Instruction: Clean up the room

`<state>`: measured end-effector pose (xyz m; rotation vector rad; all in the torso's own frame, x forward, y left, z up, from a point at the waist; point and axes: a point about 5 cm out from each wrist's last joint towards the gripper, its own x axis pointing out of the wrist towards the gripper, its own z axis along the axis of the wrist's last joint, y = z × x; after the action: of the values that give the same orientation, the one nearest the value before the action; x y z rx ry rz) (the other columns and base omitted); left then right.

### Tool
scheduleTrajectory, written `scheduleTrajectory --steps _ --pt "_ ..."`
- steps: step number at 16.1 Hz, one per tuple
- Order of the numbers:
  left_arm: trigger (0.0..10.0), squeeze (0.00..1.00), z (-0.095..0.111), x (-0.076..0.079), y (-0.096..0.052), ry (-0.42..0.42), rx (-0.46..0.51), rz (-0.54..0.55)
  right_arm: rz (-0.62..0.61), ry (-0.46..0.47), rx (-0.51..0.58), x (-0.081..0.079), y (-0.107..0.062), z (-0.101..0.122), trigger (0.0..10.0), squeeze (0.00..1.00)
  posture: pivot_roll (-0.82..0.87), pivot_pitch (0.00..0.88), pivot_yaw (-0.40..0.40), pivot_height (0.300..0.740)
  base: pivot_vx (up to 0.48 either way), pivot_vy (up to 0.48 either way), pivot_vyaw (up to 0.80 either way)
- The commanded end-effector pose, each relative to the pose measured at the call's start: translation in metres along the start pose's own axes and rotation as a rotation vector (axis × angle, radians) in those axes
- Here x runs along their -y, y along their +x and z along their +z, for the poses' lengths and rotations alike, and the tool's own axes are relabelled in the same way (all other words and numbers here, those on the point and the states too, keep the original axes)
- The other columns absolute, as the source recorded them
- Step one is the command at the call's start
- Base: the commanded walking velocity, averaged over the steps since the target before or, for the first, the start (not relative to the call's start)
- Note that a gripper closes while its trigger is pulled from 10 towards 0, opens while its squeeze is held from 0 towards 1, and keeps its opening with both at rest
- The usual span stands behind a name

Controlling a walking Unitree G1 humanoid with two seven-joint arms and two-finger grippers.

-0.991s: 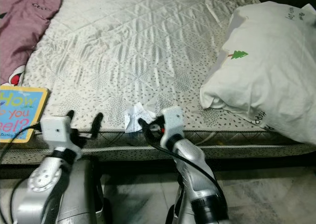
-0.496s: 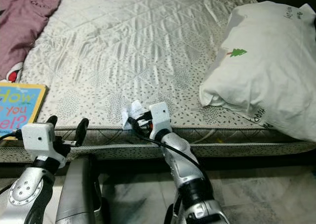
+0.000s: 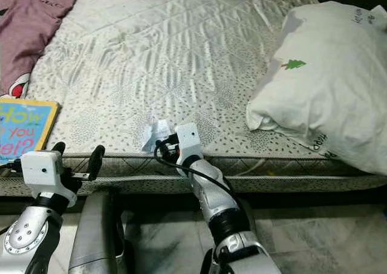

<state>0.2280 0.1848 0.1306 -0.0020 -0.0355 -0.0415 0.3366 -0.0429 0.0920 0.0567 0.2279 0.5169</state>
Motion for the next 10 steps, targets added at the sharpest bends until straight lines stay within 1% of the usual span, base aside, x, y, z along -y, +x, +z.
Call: scheduleTrajectory --steps 1,10 --pt "10.0 0.00 0.002 0.001 -0.001 0.007 0.000 0.002 -0.023 0.002 -0.005 0.005 -0.001 -0.003 0.0 0.00 0.17 0.203 -0.082 0.483 0.000 0.000 0.00" --pt "10.0 0.00 0.002 0.009 0.012 -0.009 0.014 -0.032 -0.066 -0.011 0.013 0.015 -0.003 -0.005 0.0 0.00 0.13 0.194 -0.061 0.483 0.000 0.000 0.00"
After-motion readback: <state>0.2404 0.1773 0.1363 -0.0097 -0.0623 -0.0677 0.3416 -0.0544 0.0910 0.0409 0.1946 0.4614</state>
